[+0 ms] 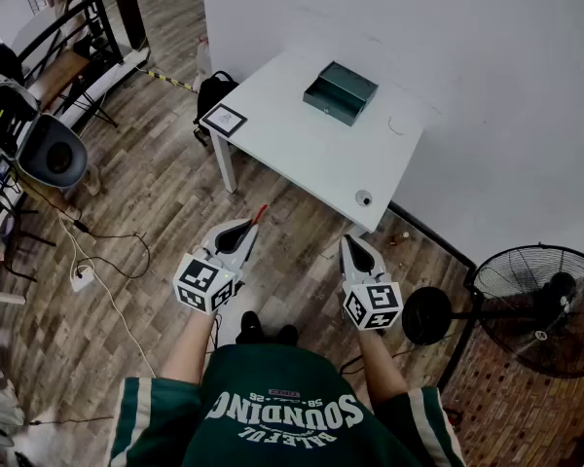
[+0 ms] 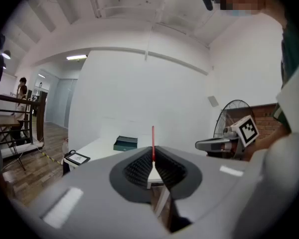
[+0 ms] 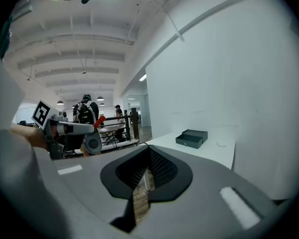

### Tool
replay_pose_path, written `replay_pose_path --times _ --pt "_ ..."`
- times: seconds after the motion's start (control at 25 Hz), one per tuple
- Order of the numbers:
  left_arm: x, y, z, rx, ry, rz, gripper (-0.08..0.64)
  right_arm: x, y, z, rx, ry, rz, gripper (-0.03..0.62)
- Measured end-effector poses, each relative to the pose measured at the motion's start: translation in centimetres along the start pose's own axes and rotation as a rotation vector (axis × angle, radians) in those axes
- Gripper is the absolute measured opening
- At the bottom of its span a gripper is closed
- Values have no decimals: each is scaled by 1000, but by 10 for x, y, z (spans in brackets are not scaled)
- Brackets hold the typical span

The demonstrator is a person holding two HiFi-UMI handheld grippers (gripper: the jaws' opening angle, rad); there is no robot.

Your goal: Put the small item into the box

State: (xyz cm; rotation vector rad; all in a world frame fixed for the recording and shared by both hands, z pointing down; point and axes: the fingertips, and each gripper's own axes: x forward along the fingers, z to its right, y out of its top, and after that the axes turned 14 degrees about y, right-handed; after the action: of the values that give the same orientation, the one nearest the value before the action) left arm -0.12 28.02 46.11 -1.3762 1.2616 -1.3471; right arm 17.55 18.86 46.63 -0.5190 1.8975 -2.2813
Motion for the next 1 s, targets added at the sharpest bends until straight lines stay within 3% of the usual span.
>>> replay_pose_path --times 0.4,1.0 --pt "13 4 -26 4 -12 5 63 29 9 -5 6 12 4 2" --pt "44 4 -72 15 -88 2 63 60 7 1 47 -86 17 2"
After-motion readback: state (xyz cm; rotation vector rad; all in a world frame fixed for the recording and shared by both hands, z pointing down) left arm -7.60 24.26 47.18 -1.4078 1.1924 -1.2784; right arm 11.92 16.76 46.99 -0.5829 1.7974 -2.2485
